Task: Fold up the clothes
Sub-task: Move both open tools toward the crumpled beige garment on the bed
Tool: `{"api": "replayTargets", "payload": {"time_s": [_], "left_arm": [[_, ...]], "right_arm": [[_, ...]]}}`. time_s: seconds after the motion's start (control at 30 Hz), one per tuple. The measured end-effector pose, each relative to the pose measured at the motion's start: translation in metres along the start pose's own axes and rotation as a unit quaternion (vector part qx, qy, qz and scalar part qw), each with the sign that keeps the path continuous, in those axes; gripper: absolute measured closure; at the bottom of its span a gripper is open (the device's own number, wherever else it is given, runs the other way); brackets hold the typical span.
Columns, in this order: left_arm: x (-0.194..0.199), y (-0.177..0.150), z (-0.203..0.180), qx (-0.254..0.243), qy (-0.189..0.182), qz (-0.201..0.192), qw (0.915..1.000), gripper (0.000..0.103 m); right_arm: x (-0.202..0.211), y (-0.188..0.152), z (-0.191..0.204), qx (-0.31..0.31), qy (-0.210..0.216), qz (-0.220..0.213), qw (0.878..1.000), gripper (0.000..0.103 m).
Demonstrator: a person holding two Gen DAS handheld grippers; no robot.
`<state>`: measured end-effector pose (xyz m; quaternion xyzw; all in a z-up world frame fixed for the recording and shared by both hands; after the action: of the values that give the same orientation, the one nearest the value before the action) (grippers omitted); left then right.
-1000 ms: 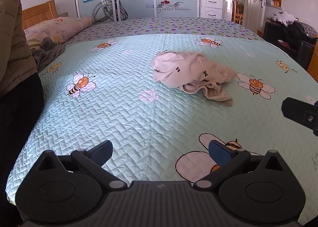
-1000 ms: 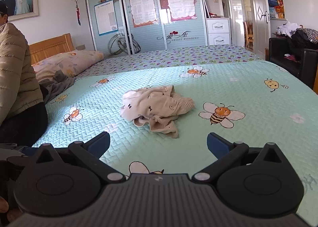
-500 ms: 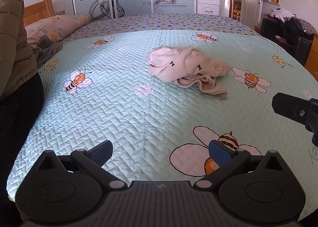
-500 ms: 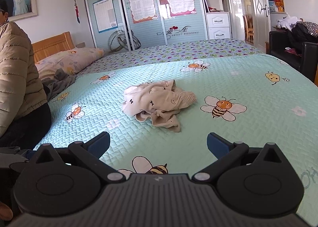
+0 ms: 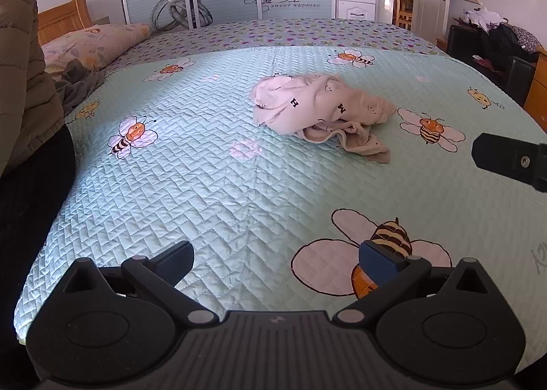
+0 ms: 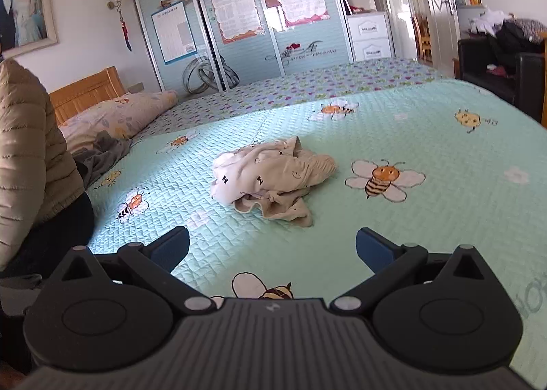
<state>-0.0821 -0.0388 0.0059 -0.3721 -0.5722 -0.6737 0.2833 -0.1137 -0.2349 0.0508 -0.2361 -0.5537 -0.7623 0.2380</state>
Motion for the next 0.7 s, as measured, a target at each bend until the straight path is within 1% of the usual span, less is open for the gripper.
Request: {"api": "replayTargets", "payload": {"time_s": [0.07, 0.2, 0.3, 0.7], "left_arm": [[-0.001, -0.001, -0.001, -0.002, 0.001, 0.002, 1.0000, 0.001], [-0.002, -0.003, -0.002, -0.004, 0.001, 0.004, 1.0000, 0.001], [0.001, -0.003, -0.004, -0.006, 0.000, 0.003, 1.0000, 0.001], [0.006, -0.002, -0.005, -0.007, -0.003, 0.000, 1.0000, 0.001]], "right_arm": [[-0.004, -0.001, -0.004, -0.006, -0.006, 0.007, 1.000, 0.000], [-0.014, -0.005, -0.012, -0.007, -0.046, 0.039, 0.998, 0.000], [-0.016, -0.007, -0.015, -0.005, -0.070, 0.050, 0.996, 0.000], [-0.010, -0.004, -0.018, 0.001, -0.106, 0.055, 0.993, 0.000]]}}
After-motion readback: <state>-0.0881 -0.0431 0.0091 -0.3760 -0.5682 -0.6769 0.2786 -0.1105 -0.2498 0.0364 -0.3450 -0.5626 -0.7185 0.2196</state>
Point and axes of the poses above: each gripper's, at about its wrist camera, not at the fingertips, and x roughly against the way its jaws point, z to its left, y to its top, the point moved 8 cm from there along -x, roughly the way its jaws point, and after that the axes turned 11 degrees about z, right-handed, at the moved point
